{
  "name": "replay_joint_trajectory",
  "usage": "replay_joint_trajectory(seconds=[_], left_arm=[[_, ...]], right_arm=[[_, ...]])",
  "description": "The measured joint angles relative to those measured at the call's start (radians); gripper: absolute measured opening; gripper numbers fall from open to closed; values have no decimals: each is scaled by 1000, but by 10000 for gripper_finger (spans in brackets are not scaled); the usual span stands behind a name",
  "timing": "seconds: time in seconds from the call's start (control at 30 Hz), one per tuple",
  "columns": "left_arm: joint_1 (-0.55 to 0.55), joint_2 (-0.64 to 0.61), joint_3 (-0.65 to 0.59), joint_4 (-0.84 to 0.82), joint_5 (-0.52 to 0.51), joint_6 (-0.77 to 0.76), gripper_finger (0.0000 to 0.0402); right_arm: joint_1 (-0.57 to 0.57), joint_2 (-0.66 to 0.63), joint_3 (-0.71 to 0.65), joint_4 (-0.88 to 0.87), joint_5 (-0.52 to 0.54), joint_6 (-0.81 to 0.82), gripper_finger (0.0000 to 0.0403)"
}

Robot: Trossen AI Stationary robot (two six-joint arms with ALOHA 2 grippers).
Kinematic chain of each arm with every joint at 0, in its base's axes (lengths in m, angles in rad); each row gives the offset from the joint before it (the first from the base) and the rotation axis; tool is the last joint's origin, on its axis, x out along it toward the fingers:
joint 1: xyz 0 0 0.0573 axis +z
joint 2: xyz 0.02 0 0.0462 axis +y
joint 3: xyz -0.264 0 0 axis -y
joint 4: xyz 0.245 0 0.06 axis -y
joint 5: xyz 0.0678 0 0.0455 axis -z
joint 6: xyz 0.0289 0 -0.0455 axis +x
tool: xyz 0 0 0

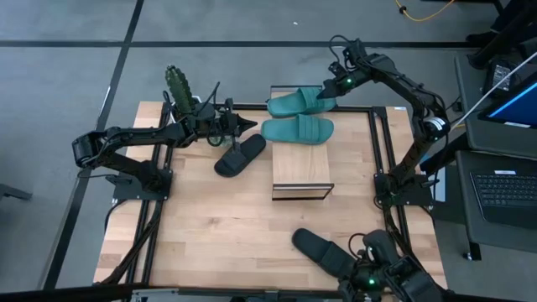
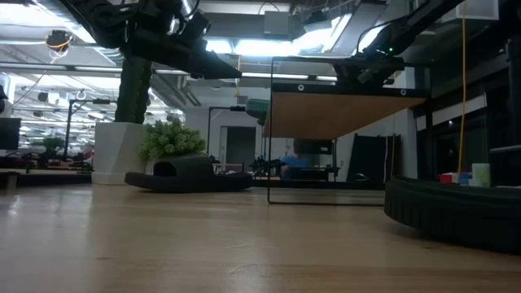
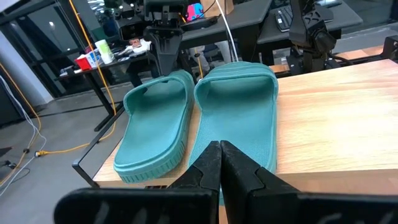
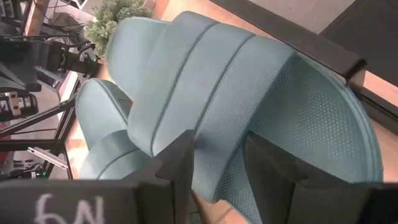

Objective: Pick and place slides into the shelf
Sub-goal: Adjust the green slides on the shelf

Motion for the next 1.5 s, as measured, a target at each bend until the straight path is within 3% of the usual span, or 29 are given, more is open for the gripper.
replay_joint_trajectory(seconds=[0.17, 1.27, 1.5], left_arm=[[0, 0, 0, 0, 0, 0, 0], [0, 0, 0, 0, 0, -3, 0], [0, 0, 0, 0, 0, -3, 0]], right_arm=[[0, 24, 0, 23, -65, -15, 138], [-20, 24, 0, 10, -51, 9, 138], [-19, 24, 0, 8, -98, 8, 138]])
